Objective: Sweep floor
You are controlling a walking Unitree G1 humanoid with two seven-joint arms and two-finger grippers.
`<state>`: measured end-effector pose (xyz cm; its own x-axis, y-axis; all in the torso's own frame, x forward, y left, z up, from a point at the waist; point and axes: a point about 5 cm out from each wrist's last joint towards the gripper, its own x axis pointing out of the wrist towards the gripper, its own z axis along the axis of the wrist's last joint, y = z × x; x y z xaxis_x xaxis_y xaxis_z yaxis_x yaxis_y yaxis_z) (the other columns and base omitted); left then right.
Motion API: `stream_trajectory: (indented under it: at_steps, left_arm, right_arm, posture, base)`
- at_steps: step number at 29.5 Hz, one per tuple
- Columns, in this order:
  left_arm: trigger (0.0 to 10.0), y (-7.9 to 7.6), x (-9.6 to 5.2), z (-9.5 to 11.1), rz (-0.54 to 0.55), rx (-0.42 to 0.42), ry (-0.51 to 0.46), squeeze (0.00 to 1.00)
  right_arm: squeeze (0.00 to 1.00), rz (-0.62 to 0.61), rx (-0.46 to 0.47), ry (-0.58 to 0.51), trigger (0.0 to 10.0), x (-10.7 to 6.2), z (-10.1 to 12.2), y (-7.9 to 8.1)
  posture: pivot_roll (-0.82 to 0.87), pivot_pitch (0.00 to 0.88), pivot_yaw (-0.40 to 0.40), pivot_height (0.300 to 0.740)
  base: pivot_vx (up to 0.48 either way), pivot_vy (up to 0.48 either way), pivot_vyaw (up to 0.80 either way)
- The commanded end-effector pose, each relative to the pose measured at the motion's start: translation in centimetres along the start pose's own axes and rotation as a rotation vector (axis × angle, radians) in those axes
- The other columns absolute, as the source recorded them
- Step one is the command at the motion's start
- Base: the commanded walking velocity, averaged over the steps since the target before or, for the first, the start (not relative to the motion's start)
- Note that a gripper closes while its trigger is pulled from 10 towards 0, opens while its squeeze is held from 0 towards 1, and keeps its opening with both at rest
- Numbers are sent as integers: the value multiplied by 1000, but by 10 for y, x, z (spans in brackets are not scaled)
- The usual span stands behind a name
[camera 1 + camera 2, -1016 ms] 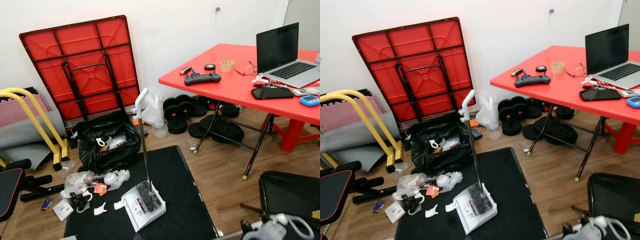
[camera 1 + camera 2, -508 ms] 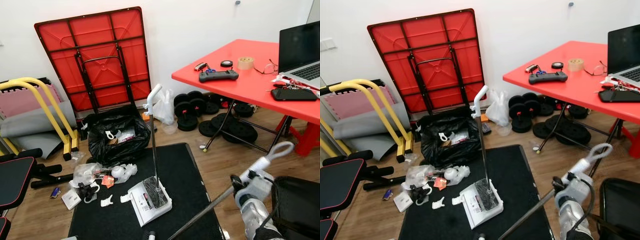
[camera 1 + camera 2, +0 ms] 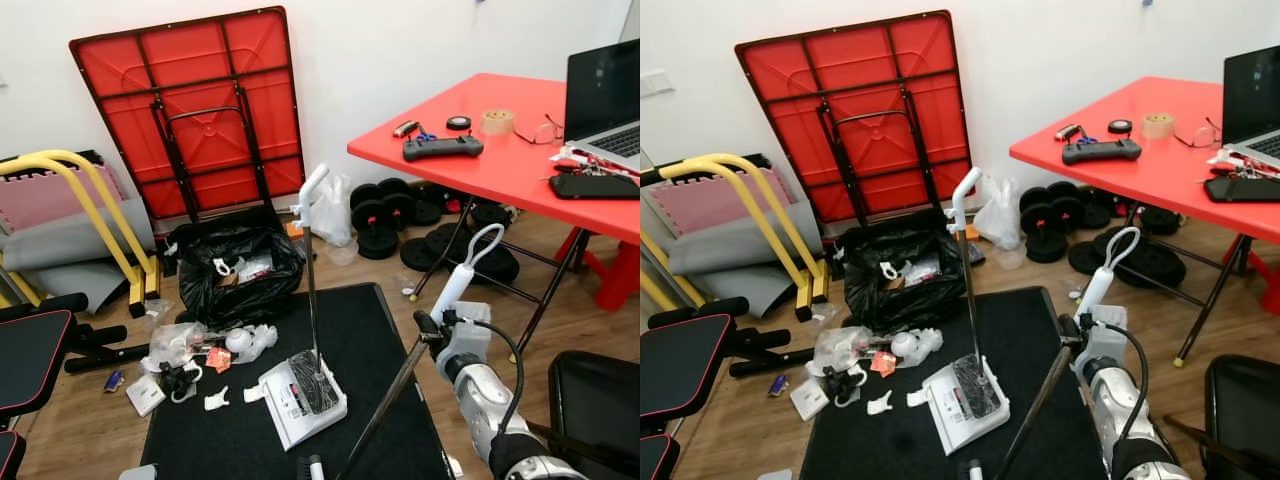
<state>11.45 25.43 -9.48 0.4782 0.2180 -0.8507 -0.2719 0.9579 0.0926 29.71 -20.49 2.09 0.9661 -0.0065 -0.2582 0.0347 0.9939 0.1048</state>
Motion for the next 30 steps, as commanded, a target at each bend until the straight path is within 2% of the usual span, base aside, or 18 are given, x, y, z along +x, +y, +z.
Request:
stream_trajectory:
  at_steps: [1,4,14,16,25,30]
  left_arm:
    - [10000,-3,0,0,-19,-3,7,0]
    - [10000,-2,0,0,-14,-12,1,0]
    - [10000,2,0,2,-12,-15,-9,0]
    - [10000,1,2,10,-16,-24,-33,0]
    - [10000,-7,5,24,-26,-42,-72,0]
    - [10000,-11,5,28,-36,-56,-102,0]
  right_arm:
    - [0,150,-397,6,10000,16,28,5]
    - [0,170,-352,-8,10000,14,30,0]
    - [0,253,-451,-90,10000,19,48,13]
    - [0,285,-471,-109,10000,21,52,19]
    - [0,332,-479,-149,10000,23,62,27]
    - [0,393,-494,-201,10000,25,73,38]
  posture:
    - [-96,0,15,740]
    - [-98,0,14,740]
    - [-102,0,5,740]
    - [-97,0,-8,740]
    - [-94,0,-13,740]
    - [-94,0,-12,740]
  base:
    - [0,0,0]
    - [0,0,0]
    - [0,0,800]
    - [0,0,800]
    - [0,0,800]
    - [0,0,800]
